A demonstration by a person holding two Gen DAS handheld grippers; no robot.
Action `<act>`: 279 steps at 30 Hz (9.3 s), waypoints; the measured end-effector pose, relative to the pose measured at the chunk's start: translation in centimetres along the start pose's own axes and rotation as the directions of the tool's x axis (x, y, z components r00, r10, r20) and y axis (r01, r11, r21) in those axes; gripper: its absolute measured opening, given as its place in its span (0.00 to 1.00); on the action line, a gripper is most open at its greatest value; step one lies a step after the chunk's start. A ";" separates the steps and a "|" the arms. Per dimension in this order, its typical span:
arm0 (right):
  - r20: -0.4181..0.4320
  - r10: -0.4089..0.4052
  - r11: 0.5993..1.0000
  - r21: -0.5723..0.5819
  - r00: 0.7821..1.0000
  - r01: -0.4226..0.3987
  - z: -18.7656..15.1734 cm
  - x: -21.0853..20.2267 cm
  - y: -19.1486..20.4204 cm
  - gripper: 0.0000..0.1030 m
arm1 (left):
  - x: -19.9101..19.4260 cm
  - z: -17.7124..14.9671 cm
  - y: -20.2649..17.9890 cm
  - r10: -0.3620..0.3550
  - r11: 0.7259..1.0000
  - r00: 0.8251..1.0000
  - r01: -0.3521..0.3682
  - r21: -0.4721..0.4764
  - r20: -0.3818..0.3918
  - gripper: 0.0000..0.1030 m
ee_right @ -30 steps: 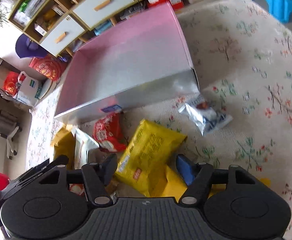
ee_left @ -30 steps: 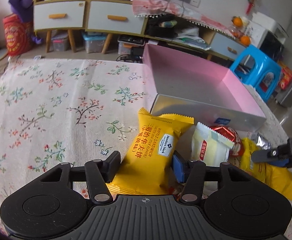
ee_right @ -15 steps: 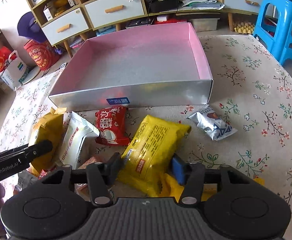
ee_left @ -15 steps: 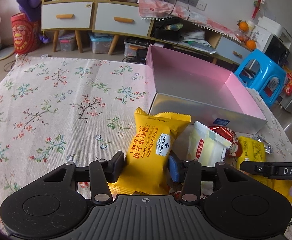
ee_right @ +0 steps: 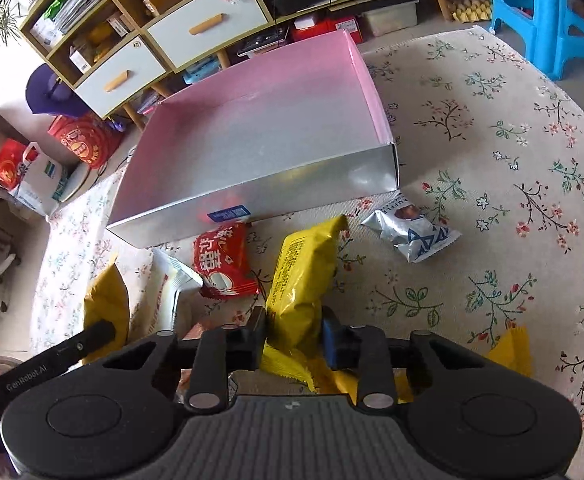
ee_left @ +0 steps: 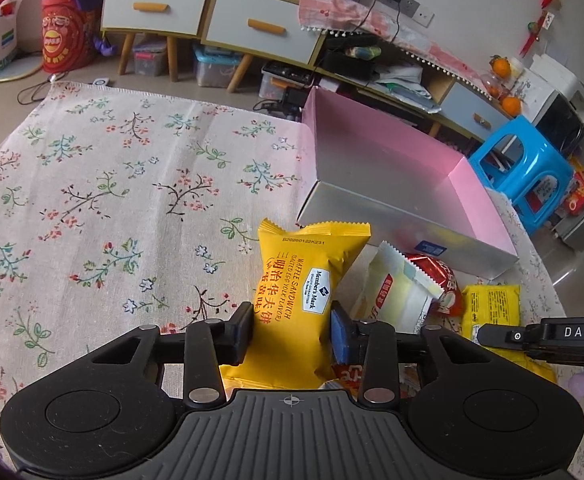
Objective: Organize snacks
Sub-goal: 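Carry both yellow packets into the pink-lined box and open both tools, then lift both open tools out of the box toward the snack pile, then grasp a white paper-wrapped snack with left tool while right grasps another, then carry both white paper-wrapped snacks into the box and open both tools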
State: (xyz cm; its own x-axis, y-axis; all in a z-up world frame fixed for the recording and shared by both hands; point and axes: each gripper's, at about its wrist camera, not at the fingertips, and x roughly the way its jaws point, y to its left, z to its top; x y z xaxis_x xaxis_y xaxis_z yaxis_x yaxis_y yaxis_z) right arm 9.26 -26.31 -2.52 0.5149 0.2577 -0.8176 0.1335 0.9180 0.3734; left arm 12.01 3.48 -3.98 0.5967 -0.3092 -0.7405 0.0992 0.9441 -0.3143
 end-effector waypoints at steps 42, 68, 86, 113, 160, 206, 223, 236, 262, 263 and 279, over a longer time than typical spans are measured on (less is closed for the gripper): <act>0.172 0.212 0.977 -0.031 0.962 -0.210 3.2 -3.8 -0.6 0.00 | -1.4 4.3 -5.2 -0.002 1.000 0.993 0.003 -0.004 0.120 0.35; 0.202 0.206 0.940 0.231 0.957 -0.251 6.7 -0.5 -7.5 0.23 | 9.4 8.2 -10.4 0.180 0.971 0.979 -0.192 0.146 0.092 0.57; 0.143 0.179 0.974 0.112 0.973 -0.196 6.5 -0.7 -4.9 0.34 | 5.7 5.2 -8.6 0.210 0.951 0.975 -0.220 0.216 0.070 0.57; 0.172 0.085 0.990 -0.129 0.982 -0.063 2.9 -4.3 -0.4 0.81 | -1.3 2.1 -7.9 0.092 0.965 0.982 -0.129 0.231 0.163 0.91; 0.121 0.248 0.687 -0.721 0.961 -0.087 -11.5 -4.5 5.6 0.91 | -6.3 -9.4 -1.0 -0.138 0.918 0.989 0.145 0.369 -0.045 0.94; 0.057 0.297 0.646 -0.747 0.953 -0.156 -11.8 -5.2 8.1 0.37 | -7.7 -6.4 0.0 -0.173 0.968 0.983 0.182 0.175 -0.062 0.45; 0.201 0.328 0.759 -0.638 0.923 -0.131 -7.1 -7.3 6.9 0.37 | -8.4 -3.0 -2.3 -0.198 0.969 0.980 0.194 0.150 0.010 0.45; 0.317 0.216 0.858 -0.514 0.924 -0.024 -1.9 -5.3 5.4 0.37 | -6.4 -0.4 -3.8 -0.147 0.986 0.988 0.142 0.092 0.055 0.45; 0.326 0.102 0.958 -0.285 0.940 -0.005 3.3 -1.0 0.3 0.38 | 3.7 7.0 -5.4 0.054 0.995 0.995 -0.061 0.082 0.084 0.46; 0.327 0.092 0.959 -0.284 0.941 0.005 3.3 -0.8 0.2 0.38 | 4.1 7.1 -5.5 0.068 0.994 0.994 -0.074 0.079 0.082 0.46; 0.347 0.004 0.932 -0.341 0.938 0.122 3.1 0.2 0.5 0.48 | 5.4 7.3 -6.6 0.149 0.981 0.980 -0.163 0.105 0.129 0.54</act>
State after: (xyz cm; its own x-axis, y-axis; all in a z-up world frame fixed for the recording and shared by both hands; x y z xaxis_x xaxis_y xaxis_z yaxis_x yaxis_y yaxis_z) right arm 12.05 -26.70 -1.10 0.7774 0.1409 -0.6130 -0.1012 0.9899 0.0992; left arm 20.39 -3.54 -1.53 0.7025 -0.1478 -0.6962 0.0834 0.9886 -0.1257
